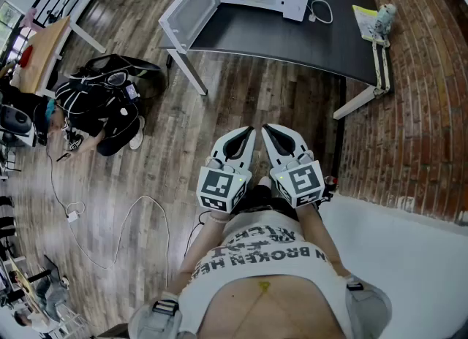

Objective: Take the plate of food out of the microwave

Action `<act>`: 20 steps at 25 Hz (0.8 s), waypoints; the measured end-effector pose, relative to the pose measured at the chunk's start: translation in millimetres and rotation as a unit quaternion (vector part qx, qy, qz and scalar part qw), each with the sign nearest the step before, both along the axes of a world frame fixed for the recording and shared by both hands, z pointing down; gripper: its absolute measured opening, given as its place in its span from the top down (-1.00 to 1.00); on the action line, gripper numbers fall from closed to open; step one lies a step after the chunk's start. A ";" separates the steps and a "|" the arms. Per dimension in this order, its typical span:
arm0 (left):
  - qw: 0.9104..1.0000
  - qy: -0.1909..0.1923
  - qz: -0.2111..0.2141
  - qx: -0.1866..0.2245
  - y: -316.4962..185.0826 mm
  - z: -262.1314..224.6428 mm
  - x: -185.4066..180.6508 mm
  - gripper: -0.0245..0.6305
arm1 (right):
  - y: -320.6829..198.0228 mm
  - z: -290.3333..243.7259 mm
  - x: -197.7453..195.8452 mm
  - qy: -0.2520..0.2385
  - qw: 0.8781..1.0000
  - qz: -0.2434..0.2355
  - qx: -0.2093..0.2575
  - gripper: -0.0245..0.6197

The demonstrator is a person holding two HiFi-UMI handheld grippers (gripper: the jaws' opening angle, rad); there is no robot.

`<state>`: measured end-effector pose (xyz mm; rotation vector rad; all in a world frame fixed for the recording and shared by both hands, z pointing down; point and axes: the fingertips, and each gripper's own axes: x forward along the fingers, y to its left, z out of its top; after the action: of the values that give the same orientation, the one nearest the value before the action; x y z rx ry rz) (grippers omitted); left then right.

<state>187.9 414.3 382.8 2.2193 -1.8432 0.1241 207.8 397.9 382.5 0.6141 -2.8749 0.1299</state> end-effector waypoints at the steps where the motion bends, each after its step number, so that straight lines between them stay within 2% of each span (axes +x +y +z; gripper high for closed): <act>1: 1.000 0.000 -0.001 0.000 -0.8 0.6 2.5 0.90 | -0.5 -0.1 2.4 -0.004 1.000 -0.003 -0.001 0.90; 12: 1.000 0.015 -0.006 -0.007 -4.8 11.6 28.9 0.90 | -12.0 9.6 29.0 -0.030 0.999 -0.002 -0.031 0.90; 20: 1.000 0.026 -0.013 -0.005 -24.7 10.5 1.3 0.90 | -33.6 13.5 6.9 -0.018 0.999 0.008 -0.032 0.90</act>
<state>189.2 389.5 393.3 2.1691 -1.8391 0.0698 214.7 364.3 396.0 0.6307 -2.8888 0.2360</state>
